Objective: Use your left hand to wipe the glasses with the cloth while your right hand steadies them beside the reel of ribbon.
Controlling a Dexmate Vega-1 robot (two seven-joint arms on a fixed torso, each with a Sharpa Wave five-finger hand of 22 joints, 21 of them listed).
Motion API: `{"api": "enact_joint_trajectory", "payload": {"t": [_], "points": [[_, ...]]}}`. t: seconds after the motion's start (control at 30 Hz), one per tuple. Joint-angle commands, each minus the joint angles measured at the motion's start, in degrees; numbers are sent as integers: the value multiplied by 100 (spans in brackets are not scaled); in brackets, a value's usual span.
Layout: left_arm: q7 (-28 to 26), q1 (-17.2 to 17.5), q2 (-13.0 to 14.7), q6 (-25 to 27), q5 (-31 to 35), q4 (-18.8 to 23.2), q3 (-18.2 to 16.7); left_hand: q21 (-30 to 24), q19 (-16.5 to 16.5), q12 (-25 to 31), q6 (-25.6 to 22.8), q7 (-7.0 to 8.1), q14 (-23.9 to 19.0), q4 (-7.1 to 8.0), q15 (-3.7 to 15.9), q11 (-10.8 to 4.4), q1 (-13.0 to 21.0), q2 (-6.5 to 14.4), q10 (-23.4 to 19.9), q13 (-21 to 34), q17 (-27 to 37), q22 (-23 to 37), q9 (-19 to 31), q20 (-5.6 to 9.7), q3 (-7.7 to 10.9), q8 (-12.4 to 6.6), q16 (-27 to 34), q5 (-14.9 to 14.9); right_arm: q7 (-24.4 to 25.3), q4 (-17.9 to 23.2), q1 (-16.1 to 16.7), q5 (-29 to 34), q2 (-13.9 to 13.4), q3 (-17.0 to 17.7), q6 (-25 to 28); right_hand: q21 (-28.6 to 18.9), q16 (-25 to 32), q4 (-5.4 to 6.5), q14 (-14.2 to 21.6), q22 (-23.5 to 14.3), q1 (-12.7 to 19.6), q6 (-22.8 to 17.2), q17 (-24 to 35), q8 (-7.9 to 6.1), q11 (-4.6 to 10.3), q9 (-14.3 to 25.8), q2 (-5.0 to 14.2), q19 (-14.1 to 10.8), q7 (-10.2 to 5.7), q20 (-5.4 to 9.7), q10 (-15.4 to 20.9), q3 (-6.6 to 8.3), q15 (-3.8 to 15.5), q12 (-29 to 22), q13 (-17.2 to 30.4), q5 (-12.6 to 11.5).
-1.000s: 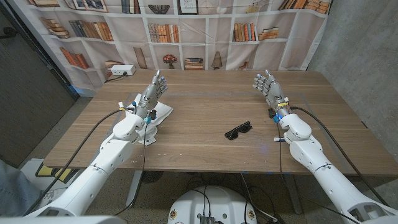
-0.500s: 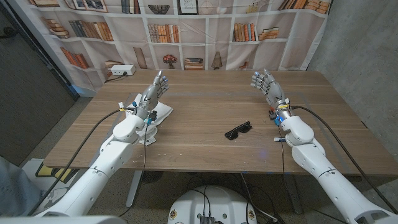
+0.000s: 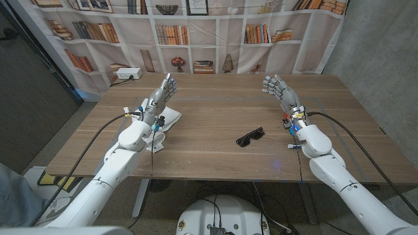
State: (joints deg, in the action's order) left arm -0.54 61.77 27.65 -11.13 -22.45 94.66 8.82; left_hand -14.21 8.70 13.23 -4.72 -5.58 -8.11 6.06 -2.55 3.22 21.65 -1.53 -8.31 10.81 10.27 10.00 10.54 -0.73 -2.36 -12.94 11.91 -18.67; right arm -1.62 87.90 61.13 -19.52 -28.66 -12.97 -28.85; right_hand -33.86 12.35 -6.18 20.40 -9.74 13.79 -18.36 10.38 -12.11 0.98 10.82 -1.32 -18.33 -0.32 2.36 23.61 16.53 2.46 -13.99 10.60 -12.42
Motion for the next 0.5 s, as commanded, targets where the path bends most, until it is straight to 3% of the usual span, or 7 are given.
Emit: {"api": "enact_joint_trajectory", "payload": {"t": [0.03, 0.5], "points": [[-164, 254, -84, -56, 93, 153, -173, 9, 63, 34, -89, 2, -84, -20, 23, 0, 25, 55, -96, 9, 29, 27, 14, -32, 2, -44, 50, -24, 784, 167, 208, 770, -255, -101, -287, 50, 66, 36, 180, -27, 7, -211, 38, -69, 119, 21, 220, -174, -87, 544, 220, 91, 263, -77, 7, -1], [-98, 372, -206, -133, -103, 204, -421, 14, 160, 50, -234, 6, -232, -34, 45, -39, 69, 76, -245, 12, 30, 29, 17, -39, -18, -55, 62, -14, 1604, 549, 423, 1492, -721, -221, -415, 137, -15, -62, 132, -20, 114, -262, 11, -54, 223, 23, 154, -169, -202, 570, 205, 99, 350, -38, 3, -17]]}}
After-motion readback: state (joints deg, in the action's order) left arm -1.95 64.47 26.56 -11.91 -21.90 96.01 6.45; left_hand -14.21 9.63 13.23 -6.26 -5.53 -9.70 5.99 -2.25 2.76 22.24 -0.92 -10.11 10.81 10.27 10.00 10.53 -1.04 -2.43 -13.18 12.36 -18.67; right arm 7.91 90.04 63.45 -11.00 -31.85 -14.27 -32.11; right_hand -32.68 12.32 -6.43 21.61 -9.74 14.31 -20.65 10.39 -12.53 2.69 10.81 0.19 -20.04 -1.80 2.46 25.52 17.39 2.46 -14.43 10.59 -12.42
